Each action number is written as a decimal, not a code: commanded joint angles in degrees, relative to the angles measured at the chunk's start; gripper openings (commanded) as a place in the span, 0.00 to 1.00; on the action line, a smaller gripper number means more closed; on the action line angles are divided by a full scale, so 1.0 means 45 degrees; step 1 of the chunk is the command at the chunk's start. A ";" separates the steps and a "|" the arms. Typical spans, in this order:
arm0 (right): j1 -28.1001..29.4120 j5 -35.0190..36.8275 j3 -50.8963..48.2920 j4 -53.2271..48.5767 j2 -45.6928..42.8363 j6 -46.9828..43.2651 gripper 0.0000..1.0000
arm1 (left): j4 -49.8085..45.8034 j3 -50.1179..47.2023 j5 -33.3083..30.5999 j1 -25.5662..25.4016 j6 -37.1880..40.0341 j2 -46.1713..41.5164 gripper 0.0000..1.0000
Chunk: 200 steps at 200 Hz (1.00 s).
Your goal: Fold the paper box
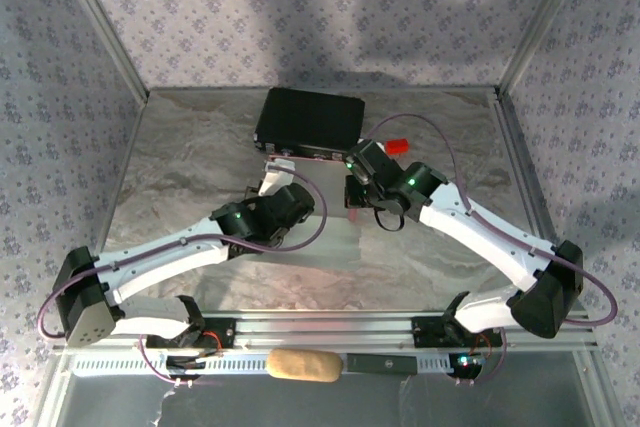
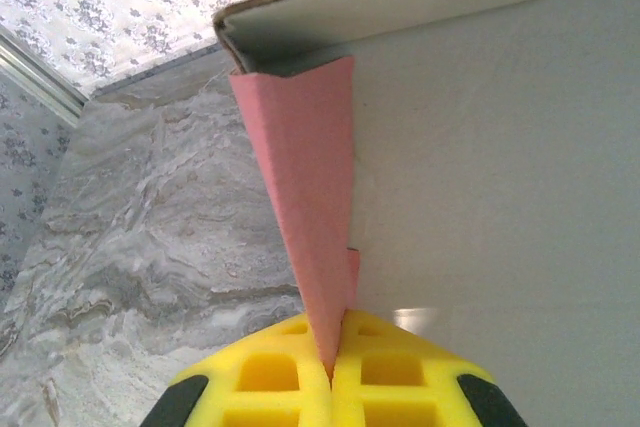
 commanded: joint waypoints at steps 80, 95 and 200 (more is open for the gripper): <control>-0.0304 -0.0914 0.0103 -0.0045 -0.0249 0.0006 0.00 | 0.2598 -0.2081 0.4731 0.2007 0.1202 -0.1680 0.13; -0.0318 -0.0866 0.0195 -0.0150 -0.0246 -0.0005 0.00 | 0.2413 -0.2004 0.4536 0.2031 0.1212 -0.1511 0.15; -0.0275 -0.0668 0.0147 -0.0156 -0.0438 0.0055 0.00 | 0.0561 -0.1235 0.0689 0.1289 0.0470 -0.0584 0.00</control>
